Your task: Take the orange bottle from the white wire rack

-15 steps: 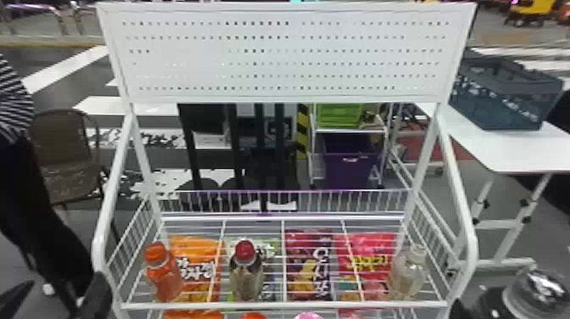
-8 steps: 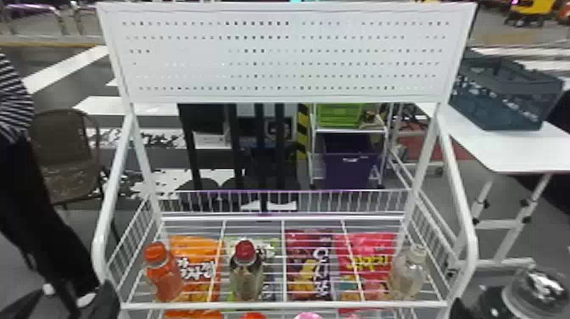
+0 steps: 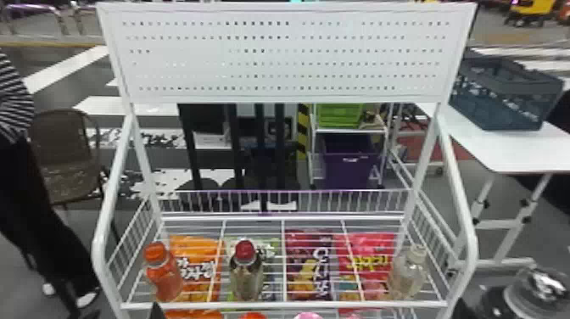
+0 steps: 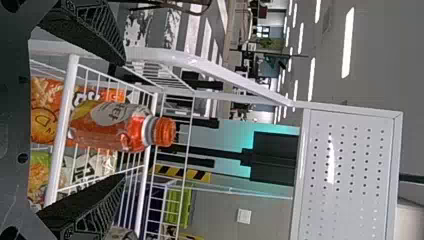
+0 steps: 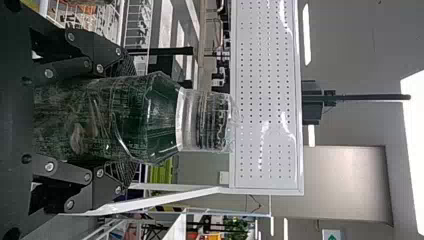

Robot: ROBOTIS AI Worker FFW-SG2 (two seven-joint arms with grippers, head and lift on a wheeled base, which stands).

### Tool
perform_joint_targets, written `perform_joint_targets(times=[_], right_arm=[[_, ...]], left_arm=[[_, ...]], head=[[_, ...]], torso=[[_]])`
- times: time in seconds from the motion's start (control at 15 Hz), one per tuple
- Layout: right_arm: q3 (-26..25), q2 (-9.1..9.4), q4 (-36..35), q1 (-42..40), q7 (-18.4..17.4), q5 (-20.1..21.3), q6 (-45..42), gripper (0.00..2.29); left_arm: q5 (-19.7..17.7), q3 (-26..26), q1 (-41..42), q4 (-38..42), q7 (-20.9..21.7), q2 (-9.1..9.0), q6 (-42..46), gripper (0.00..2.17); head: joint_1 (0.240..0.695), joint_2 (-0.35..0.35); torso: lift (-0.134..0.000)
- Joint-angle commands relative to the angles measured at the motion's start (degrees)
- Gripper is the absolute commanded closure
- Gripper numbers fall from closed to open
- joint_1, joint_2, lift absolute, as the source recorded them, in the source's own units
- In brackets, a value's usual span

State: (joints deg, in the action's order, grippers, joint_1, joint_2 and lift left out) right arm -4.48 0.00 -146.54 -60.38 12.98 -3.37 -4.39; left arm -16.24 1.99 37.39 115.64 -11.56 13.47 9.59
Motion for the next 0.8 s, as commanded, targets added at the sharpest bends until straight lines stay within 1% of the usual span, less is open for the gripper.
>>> perform_joint_targets(times=[0.0,0.13,0.33,0.47,0.73], right_arm=[[-0.53,0.05,-0.15,-0.09,0.03,-0.23,0.14,1.00],[-0.70,0.05,-0.15,-0.09,0.03,-0.41,0.14,1.00],[-1.32,0.05,0.02,-0.09,0.03,-0.59,0.31,1.00],[-1.32,0.05,-0.06,0.00,0.03,-0.59,0.49,1.00],[-1.49,0.05,-0.33,-0.35,0.03,-0.50,0.49,1.00]], left_arm=[[0.86,2.67,-3.73,-8.07,-0.13,-0.02,6.44,0.08],[1.03,4.25,-7.24,-15.98,0.04,-0.02,13.12,0.08],[0.77,6.10,-12.96,-28.11,2.24,0.07,25.43,0.08],[0.51,6.89,-16.47,-33.20,4.26,-0.02,26.13,0.08],[0.42,8.03,-23.59,-40.85,6.11,0.07,25.60,0.08]], head=[[0.499,0.000],[0.499,0.000],[0.499,0.000],[0.499,0.000],[0.499,0.000]], torso=[[0.000],[0.000],[0.000],[0.000],[0.000]])
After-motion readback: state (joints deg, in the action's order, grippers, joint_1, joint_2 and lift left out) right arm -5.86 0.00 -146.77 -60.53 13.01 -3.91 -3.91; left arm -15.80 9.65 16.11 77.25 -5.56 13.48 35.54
